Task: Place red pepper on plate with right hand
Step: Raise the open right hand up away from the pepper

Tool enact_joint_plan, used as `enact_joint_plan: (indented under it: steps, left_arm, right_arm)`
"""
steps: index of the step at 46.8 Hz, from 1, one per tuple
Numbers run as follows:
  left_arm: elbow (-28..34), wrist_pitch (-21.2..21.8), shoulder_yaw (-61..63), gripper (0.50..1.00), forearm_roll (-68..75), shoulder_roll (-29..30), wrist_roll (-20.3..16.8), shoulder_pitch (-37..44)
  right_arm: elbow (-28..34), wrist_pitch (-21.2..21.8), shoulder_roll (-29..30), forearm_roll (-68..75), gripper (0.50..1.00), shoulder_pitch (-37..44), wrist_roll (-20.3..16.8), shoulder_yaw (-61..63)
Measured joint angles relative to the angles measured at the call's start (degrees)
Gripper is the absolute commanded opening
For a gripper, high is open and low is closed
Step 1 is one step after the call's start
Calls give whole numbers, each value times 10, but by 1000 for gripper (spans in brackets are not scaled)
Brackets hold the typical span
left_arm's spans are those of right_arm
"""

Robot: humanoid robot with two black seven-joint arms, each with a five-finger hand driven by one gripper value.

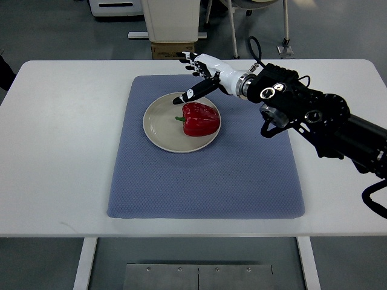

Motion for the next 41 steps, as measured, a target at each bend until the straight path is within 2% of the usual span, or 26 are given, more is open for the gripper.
enact_joint_plan:
  steps: [17,41]
  left_arm:
    - [0,0,0,1000,0,0,0,0]
    - [0,0,0,1000,0,0,0,0]
  right_arm:
    - [0,0,-60,44,1000,-68,0,125]
    - [0,0,-88,44,1000,-193,0,316]
